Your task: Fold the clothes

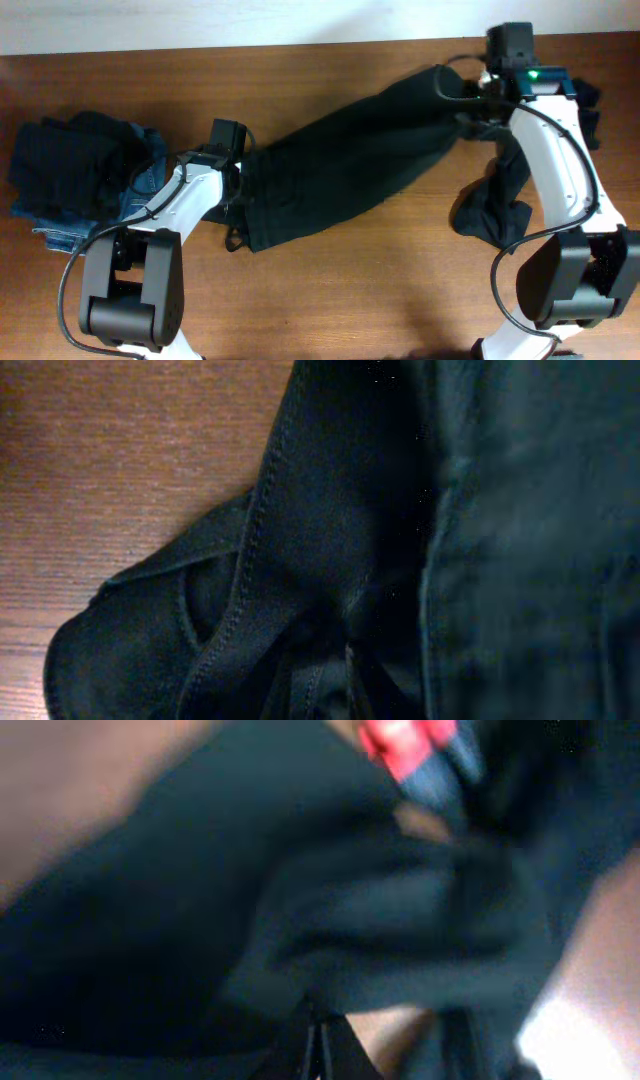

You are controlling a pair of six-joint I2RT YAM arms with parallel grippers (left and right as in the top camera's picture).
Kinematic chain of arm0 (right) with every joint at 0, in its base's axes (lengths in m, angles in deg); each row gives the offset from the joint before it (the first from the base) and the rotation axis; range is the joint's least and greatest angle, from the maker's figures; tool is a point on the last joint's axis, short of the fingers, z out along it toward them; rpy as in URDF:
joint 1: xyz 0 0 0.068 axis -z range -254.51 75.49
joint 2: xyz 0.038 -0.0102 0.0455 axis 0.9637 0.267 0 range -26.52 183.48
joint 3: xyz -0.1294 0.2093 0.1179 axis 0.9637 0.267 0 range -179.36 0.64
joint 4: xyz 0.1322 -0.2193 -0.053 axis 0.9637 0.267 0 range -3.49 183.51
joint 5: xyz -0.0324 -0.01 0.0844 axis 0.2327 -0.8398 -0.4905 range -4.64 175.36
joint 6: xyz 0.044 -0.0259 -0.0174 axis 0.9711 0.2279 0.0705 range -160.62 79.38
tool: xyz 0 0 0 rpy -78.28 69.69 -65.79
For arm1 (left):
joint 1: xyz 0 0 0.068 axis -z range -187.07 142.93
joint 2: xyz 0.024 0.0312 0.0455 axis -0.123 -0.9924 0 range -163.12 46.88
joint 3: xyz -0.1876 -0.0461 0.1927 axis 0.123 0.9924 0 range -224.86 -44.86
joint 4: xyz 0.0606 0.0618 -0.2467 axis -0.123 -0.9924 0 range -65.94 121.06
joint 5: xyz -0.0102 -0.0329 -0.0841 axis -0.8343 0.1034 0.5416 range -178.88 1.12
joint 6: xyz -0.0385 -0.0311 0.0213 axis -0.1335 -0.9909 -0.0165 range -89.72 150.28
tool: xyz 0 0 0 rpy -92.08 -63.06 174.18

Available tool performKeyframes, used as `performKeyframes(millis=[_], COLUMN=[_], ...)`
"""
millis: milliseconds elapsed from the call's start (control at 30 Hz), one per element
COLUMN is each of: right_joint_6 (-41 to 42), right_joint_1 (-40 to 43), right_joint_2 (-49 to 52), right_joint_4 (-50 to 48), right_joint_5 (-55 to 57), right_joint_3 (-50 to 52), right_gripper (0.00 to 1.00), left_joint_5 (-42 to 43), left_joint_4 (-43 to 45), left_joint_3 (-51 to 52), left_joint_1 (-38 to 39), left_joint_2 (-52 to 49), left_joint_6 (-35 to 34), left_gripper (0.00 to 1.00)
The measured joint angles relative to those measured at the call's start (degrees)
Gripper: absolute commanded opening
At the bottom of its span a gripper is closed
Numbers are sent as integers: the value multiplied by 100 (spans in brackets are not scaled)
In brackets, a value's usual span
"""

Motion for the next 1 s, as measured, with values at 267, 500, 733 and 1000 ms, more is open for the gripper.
performKeyframes(millis=[267,500,733,1000], right_joint_6=[-275,-326,-326,-1401], right_joint_1=[-413,-308,457,1071], right_joint_2=[721,1174,951,315], right_joint_4=[-1460,-962,-367,339], right_joint_5=[11,398,35,-446], right_joint_3=[-42,-31,-31,7], right_gripper=[75,87,87,86], left_joint_5=[0,0,0,0], left_joint_4=[-98,-125,-122,-116], left_joint_3=[-9,-9,-11,-11], left_joint_1=[0,0,0,0], left_joint_2=[-2,-2,-2,-2], left_joint_6=[0,0,0,0], left_gripper=[19,19,19,19])
